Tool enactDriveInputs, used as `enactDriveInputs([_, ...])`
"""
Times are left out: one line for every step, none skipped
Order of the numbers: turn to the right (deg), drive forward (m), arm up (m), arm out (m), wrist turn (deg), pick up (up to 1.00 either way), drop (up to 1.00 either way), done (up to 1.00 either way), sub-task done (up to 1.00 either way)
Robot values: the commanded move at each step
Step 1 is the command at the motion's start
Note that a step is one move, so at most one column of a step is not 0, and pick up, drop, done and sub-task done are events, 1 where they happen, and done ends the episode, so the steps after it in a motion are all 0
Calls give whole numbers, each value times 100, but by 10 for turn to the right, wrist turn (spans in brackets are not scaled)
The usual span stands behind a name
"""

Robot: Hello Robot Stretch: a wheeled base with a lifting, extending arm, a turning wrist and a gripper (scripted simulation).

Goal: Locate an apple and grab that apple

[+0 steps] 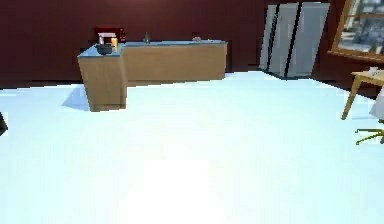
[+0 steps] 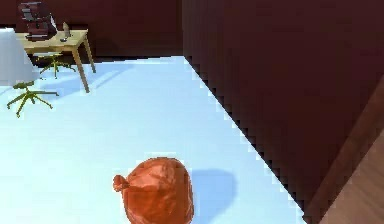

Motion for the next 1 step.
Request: enactDriveInputs([0,45,0,0,0,0,0,0,0])
